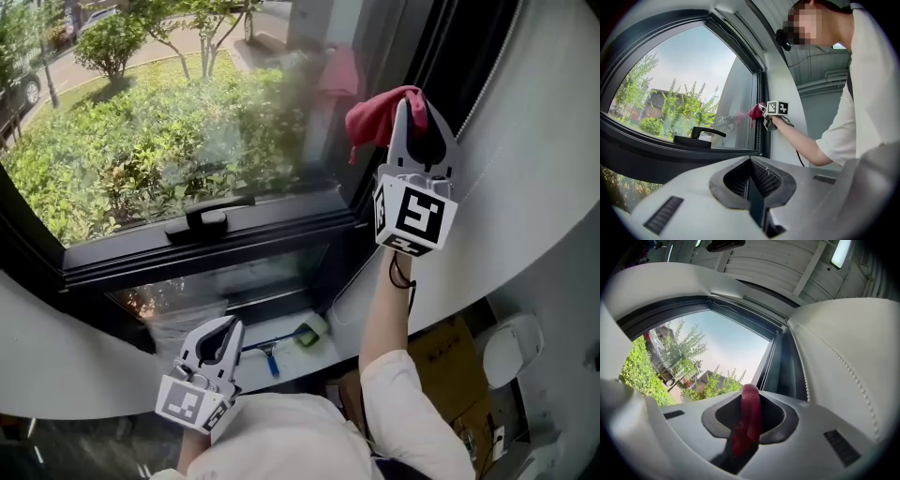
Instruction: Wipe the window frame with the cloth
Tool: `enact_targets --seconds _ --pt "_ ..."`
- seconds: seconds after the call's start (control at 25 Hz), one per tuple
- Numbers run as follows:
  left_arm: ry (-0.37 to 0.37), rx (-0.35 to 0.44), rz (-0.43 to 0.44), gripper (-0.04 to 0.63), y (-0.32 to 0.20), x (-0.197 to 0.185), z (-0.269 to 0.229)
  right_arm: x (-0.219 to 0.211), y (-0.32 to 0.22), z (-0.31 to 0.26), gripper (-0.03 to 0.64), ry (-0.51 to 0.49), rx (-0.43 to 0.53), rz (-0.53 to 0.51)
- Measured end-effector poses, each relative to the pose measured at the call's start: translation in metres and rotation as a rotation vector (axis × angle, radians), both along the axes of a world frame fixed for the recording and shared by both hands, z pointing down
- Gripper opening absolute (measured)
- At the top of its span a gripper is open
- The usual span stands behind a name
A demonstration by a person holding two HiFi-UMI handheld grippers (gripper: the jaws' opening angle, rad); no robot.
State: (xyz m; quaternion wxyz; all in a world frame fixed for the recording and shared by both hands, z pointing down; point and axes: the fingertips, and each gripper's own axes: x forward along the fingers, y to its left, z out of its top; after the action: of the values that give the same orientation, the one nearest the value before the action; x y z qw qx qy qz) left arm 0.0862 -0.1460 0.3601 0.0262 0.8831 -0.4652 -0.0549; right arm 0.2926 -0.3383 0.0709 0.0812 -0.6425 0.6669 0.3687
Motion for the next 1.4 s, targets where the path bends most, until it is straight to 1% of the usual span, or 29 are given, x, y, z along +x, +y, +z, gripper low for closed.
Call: enact_targets --seconds 0.36,0.8,1.4 --pt "0.003 0.0 -0.009 0.011 0.0 -0.006 -0.001 0.002 0.002 0.009 0.092 -0.037 0.001 -0.004" --pt "0.004 -0.009 0.002 0.011 0.001 -0.003 0.0 0.002 -0.001 0.026 0.092 -0.03 -0.026 -0.006" --pt "0.004 -0.011 -0.004 0.011 0.003 -0.005 0.0 0.003 -0.001 0.04 0.092 -0.029 -0.057 -0.011"
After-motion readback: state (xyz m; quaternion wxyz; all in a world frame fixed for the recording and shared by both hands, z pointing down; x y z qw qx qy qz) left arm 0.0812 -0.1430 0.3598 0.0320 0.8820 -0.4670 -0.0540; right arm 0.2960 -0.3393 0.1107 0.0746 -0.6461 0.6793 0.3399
